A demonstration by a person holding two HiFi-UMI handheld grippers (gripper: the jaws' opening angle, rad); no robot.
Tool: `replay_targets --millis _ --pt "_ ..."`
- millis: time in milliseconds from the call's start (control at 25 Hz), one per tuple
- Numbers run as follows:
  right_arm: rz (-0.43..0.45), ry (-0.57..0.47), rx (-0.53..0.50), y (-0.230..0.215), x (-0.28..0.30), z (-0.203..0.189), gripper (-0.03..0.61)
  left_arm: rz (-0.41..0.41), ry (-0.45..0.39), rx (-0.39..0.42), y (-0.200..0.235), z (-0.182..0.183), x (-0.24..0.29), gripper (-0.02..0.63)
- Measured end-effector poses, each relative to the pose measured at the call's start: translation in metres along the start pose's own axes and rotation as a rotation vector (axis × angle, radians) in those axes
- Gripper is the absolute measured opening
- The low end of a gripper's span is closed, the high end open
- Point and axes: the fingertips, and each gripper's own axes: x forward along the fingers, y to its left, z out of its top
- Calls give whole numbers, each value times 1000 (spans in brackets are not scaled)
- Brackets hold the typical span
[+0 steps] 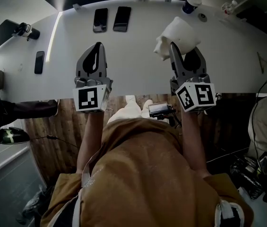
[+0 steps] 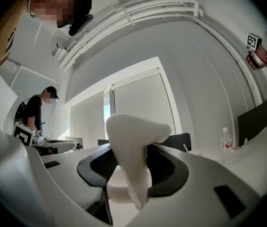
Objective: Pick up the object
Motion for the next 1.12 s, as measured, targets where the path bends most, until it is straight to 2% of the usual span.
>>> replay_targets --millis 280,1120 --pt "-52 -44 -126 5 -5 9 193 -4 9 3 -3 -3 0 6" --pt "-92 -48 -127 0 -1 7 187 -7 4 9 1 0 2 6"
